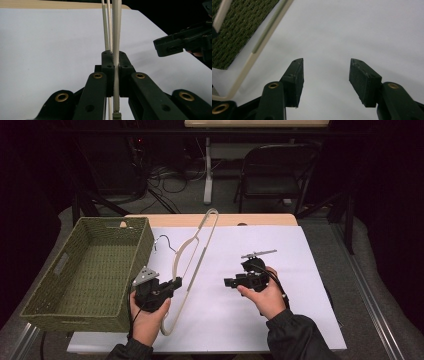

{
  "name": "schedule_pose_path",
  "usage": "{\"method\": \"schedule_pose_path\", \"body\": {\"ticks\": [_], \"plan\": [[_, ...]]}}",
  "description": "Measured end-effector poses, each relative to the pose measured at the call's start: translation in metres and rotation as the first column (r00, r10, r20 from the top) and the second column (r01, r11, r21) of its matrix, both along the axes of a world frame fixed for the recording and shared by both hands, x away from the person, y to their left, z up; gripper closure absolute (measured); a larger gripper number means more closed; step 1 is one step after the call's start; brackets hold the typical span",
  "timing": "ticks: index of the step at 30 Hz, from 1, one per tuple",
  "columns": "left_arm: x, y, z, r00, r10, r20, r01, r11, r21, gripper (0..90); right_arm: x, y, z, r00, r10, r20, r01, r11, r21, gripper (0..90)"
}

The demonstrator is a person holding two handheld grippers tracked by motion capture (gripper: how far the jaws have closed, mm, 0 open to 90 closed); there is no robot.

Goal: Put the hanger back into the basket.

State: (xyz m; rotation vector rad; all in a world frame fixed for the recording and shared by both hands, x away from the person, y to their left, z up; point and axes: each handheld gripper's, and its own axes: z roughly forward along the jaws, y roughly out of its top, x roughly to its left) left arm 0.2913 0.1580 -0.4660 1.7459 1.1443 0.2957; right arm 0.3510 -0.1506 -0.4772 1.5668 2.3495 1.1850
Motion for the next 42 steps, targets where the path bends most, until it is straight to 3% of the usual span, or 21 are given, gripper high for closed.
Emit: {"method": "schedule_pose_path", "body": {"ticks": [5, 10, 20, 25, 27, 30, 33, 42], "plan": [[-0.002, 0.007, 0.01, 0.9998, -0.018, -0.001, 0.018, 0.9988, 0.046, 86.9, -0.006, -0.013, -0.007, 0.9994, -0.027, 0.022, 0.027, 1.0, -0.008, 44.8], [0.001, 0.012, 0.017, 0.9981, -0.056, -0.026, 0.058, 0.9948, 0.084, 86.9, -0.007, -0.023, -0.016, 0.999, -0.044, 0.008, 0.044, 0.999, -0.013, 45.7], [0.011, 0.026, 0.029, 0.9875, -0.112, -0.11, 0.118, 0.9922, 0.042, 87.0, -0.012, -0.032, -0.025, 0.9978, -0.065, 0.016, 0.065, 0.998, -0.008, 46.1], [0.014, 0.037, 0.042, 0.9838, -0.129, -0.124, 0.137, 0.9887, 0.06, 86.9, -0.013, -0.033, -0.026, 0.9984, -0.047, 0.032, 0.048, 0.999, -0.012, 45.5], [0.015, 0.04, 0.046, 0.9831, -0.131, -0.128, 0.139, 0.9884, 0.061, 86.9, -0.014, -0.032, -0.026, 0.9973, -0.032, 0.066, 0.034, 0.999, -0.029, 44.3], [0.015, 0.049, 0.056, 0.9826, -0.133, -0.129, 0.143, 0.9877, 0.065, 87.0, -0.015, -0.032, -0.026, 0.9957, -0.029, 0.089, 0.033, 0.998, -0.049, 42.0], [0.016, 0.068, 0.072, 0.9849, -0.124, -0.121, 0.135, 0.9875, 0.082, 86.9, -0.015, -0.033, -0.027, 0.997, -0.041, 0.067, 0.043, 0.998, -0.035, 39.1], [0.015, 0.11, 0.095, 0.9877, -0.097, -0.123, 0.112, 0.9861, 0.123, 86.9, -0.015, -0.035, -0.03, 0.9958, -0.05, 0.077, 0.055, 0.996, -0.067, 35.7]]}}
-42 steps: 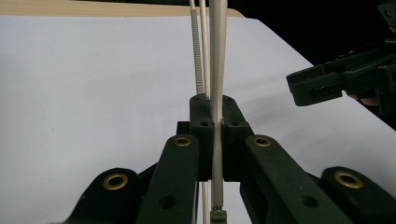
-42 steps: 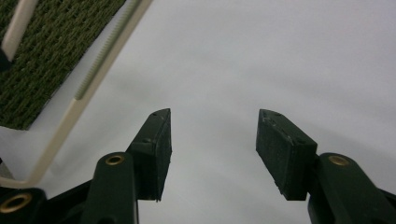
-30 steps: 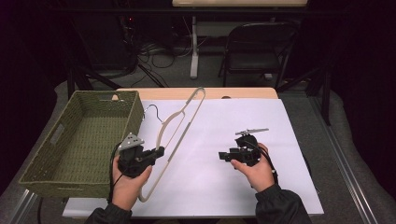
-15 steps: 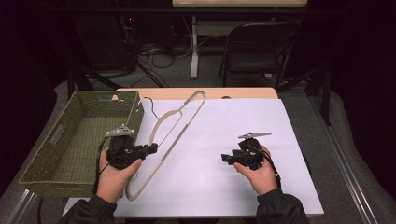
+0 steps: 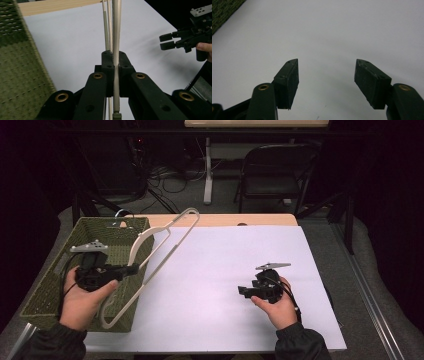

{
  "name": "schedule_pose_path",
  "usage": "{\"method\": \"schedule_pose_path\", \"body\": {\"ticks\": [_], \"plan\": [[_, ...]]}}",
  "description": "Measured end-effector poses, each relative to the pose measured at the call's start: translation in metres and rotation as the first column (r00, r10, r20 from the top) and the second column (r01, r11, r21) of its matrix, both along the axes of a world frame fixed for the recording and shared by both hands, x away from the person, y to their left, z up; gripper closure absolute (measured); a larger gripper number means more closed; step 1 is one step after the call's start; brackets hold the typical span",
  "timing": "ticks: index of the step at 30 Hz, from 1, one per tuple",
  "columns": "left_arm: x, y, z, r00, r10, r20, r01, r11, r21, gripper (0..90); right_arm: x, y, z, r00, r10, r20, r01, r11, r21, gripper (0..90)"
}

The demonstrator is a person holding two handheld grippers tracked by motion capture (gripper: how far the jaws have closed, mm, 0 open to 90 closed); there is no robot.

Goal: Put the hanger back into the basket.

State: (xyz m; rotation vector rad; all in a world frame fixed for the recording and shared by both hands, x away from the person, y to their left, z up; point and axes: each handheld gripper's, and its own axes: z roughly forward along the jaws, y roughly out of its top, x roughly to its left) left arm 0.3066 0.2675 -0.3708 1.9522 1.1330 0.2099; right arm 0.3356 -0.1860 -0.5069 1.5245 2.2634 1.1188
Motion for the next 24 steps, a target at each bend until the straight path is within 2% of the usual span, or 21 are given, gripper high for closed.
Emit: {"method": "schedule_pose_path", "body": {"ticks": [5, 7, 12, 18, 24], "plan": [[0.004, 0.025, 0.007, 0.9993, 0.029, -0.026, -0.028, 0.9994, 0.021, 86.9, 0.0, -0.001, 0.0, 1.0, -0.005, 0.0, 0.005, 1.0, -0.009, 35.7], [0.006, 0.036, 0.008, 0.9989, 0.041, -0.024, -0.04, 0.9988, 0.029, 86.9, 0.0, -0.002, 0.0, 1.0, -0.006, 0.0, 0.006, 1.0, -0.008, 35.7], [0.011, 0.068, 0.009, 0.9976, 0.061, -0.033, -0.061, 0.998, 0.019, 86.9, 0.0, -0.003, -0.003, 0.9999, -0.01, -0.005, 0.01, 1.0, -0.008, 35.7], [0.02, 0.107, 0.007, 0.9952, 0.083, -0.052, -0.081, 0.9958, 0.043, 86.9, 0.0, -0.003, -0.004, 0.9996, -0.02, -0.022, 0.019, 1.0, -0.004, 35.8], [0.027, 0.136, -0.002, 0.9908, 0.123, -0.057, -0.12, 0.9914, 0.052, 86.9, 0.001, -0.004, -0.005, 0.9995, -0.025, -0.021, 0.025, 1.0, -0.005, 35.8]]}}
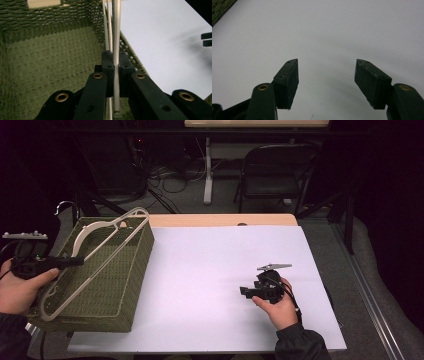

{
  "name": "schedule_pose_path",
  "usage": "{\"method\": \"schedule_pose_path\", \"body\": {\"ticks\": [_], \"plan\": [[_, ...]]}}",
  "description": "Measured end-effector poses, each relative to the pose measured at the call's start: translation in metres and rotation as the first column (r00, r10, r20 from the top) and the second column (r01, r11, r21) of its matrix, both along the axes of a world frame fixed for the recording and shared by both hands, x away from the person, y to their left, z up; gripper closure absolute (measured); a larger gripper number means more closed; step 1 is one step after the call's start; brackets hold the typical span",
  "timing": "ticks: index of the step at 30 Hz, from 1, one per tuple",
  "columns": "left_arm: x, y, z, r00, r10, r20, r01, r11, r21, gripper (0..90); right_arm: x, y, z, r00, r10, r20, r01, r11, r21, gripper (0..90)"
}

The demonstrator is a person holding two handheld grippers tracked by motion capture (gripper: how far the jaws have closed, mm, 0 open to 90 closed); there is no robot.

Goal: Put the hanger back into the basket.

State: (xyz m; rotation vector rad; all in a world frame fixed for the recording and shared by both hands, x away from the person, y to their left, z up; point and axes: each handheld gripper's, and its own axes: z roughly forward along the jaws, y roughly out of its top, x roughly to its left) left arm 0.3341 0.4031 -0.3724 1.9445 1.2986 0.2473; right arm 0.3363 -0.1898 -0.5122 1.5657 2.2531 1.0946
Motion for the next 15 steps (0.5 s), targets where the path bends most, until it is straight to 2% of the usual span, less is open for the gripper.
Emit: {"method": "schedule_pose_path", "body": {"ticks": [6, 12, 15], "plan": [[0.006, 0.018, -0.009, 0.9998, 0.011, 0.014, -0.011, 0.9997, 0.02, 86.9, 0.001, -0.001, -0.002, 1.0, -0.004, -0.004, 0.004, 1.0, 0.003, 35.8], [0.011, 0.03, -0.014, 0.9989, -0.038, 0.026, 0.037, 0.9984, 0.043, 86.9, 0.001, -0.002, -0.003, 0.9999, -0.013, -0.002, 0.013, 1.0, 0.002, 35.8], [0.013, 0.035, -0.017, 0.9981, -0.056, 0.024, 0.056, 0.998, 0.031, 86.9, 0.001, -0.002, -0.004, 0.9999, -0.012, -0.002, 0.012, 1.0, -0.001, 35.8]]}}
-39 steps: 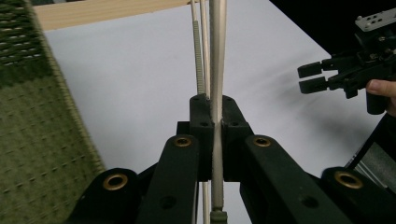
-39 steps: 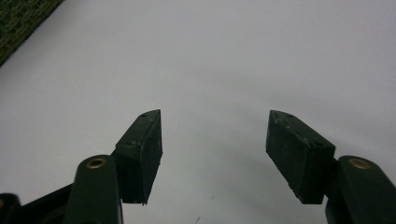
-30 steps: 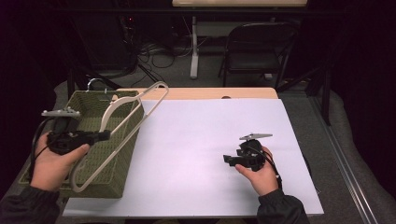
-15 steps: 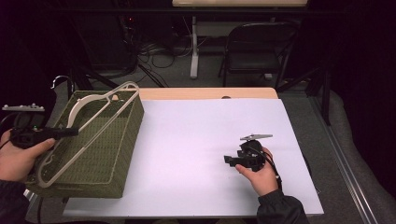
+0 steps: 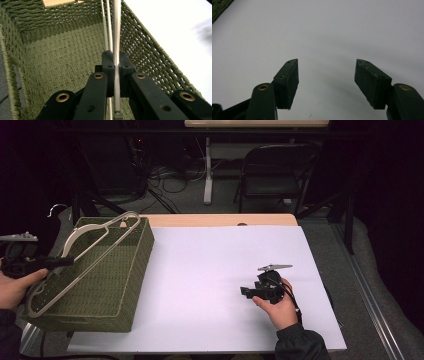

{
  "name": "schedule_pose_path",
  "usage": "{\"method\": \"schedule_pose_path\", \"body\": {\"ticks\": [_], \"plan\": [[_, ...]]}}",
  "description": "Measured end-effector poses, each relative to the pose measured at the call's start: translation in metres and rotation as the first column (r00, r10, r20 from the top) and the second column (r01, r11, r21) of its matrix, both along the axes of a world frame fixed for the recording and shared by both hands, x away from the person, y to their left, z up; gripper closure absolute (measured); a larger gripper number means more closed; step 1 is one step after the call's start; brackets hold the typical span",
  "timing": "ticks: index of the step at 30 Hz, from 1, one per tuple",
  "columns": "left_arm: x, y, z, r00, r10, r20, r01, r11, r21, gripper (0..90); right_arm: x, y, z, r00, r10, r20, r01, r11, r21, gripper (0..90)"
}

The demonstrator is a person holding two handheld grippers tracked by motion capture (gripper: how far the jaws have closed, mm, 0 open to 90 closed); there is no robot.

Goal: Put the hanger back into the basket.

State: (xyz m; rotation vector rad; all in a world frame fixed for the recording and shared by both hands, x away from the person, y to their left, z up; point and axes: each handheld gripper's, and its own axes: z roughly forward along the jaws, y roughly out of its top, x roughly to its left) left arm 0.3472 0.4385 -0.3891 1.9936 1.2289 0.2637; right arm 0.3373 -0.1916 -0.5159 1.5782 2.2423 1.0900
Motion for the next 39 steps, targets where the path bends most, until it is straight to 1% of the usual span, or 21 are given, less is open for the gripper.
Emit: {"method": "schedule_pose_path", "body": {"ticks": [2, 3, 4, 6, 8, 10, 13, 15, 18, 23, 26, 28, 30, 32, 33, 34, 37, 39], "plan": [[0.001, 0.002, -0.001, 0.9998, -0.018, -0.001, 0.018, 0.9998, -0.011, 86.9, 0.0, 0.0, 0.0, 1.0, -0.001, -0.002, 0.001, 1.0, 0.0, 35.8], [0.002, 0.003, -0.001, 0.9996, -0.026, 0.007, 0.026, 0.9996, -0.013, 86.9, 0.0, 0.0, 0.0, 1.0, 0.0, -0.009, 0.0, 1.0, -0.005, 35.8], [0.003, 0.003, 0.0, 0.9994, -0.033, 0.01, 0.033, 0.9994, -0.013, 87.0, 0.0, 0.0, -0.001, 1.0, 0.002, -0.006, -0.002, 1.0, 0.001, 35.8], [0.005, 0.003, 0.002, 0.9991, -0.037, 0.022, 0.037, 0.9993, 0.0, 87.0, 0.001, -0.001, -0.001, 1.0, 0.003, -0.009, -0.003, 1.0, 0.001, 35.9], [0.008, 0.003, 0.002, 0.9991, -0.037, 0.019, 0.037, 0.9993, 0.005, 87.0, 0.001, 0.0, -0.002, 0.9999, -0.001, -0.01, 0.001, 1.0, 0.0, 35.8], [0.011, 0.003, 0.002, 0.9985, -0.05, 0.024, 0.05, 0.9987, 0.014, 87.0, 0.001, 0.0, -0.002, 1.0, 0.0, -0.01, 0.0, 1.0, 0.001, 35.8], [0.014, 0.003, -0.001, 0.9978, -0.057, 0.032, 0.057, 0.9983, 0.016, 87.0, 0.001, -0.001, -0.002, 0.9999, -0.005, -0.01, 0.005, 1.0, 0.003, 35.9], [0.015, 0.003, -0.002, 0.9979, -0.059, 0.028, 0.059, 0.9982, 0.014, 87.0, 0.001, -0.002, -0.003, 0.9999, -0.008, -0.012, 0.008, 1.0, 0.003, 35.9], [0.014, 0.008, -0.008, 0.9978, -0.055, 0.039, 0.055, 0.9985, -0.002, 87.0, 0.001, -0.002, -0.003, 0.9999, -0.006, -0.012, 0.006, 1.0, 0.007, 35.9], [0.013, 0.012, -0.018, 0.9972, -0.06, 0.045, 0.06, 0.9982, 0.002, 87.0, 0.001, -0.001, -0.003, 0.9999, -0.007, -0.012, 0.007, 1.0, 0.006, 35.9], [0.012, 0.014, -0.023, 0.9968, -0.061, 0.052, 0.061, 0.9981, -0.009, 87.0, 0.002, -0.001, -0.003, 0.9999, -0.003, -0.015, 0.003, 1.0, 0.0, 35.9], [0.011, 0.014, -0.027, 0.9965, -0.061, 0.057, 0.061, 0.9981, 0.004, 86.9, 0.002, -0.001, -0.003, 0.9999, -0.002, -0.013, 0.002, 1.0, 0.003, 35.9], [0.011, 0.016, -0.031, 0.9961, -0.062, 0.062, 0.062, 0.998, 0.003, 87.0, 0.003, -0.001, -0.004, 0.9999, -0.005, -0.016, 0.005, 1.0, 0.002, 35.9], [0.01, 0.017, -0.034, 0.9959, -0.066, 0.062, 0.066, 0.9978, 0.008, 86.9, 0.003, 0.0, -0.004, 0.9998, -0.001, -0.02, 0.001, 1.0, 0.001, 36.0], [0.009, 0.018, -0.035, 0.9963, -0.067, 0.054, 0.066, 0.9976, 0.02, 87.0, 0.003, 0.0, -0.004, 0.9997, 0.0, -0.025, 0.0, 1.0, -0.001, 36.0], [0.009, 0.018, -0.037, 0.9964, -0.07, 0.047, 0.068, 0.9971, 0.034, 87.0, 0.003, 0.001, -0.005, 0.9998, -0.005, -0.019, 0.005, 1.0, 0.003, 36.0], [0.007, 0.02, -0.044, 0.9969, -0.07, 0.035, 0.069, 0.9972, 0.028, 87.0, 0.003, 0.001, -0.005, 0.9998, -0.002, -0.02, 0.002, 1.0, 0.0, 36.0], [0.008, 0.02, -0.049, 0.9973, -0.068, 0.029, 0.067, 0.9972, 0.033, 87.0, 0.003, 0.001, -0.006, 0.9999, -0.004, -0.016, 0.004, 1.0, 0.004, 36.0]]}}
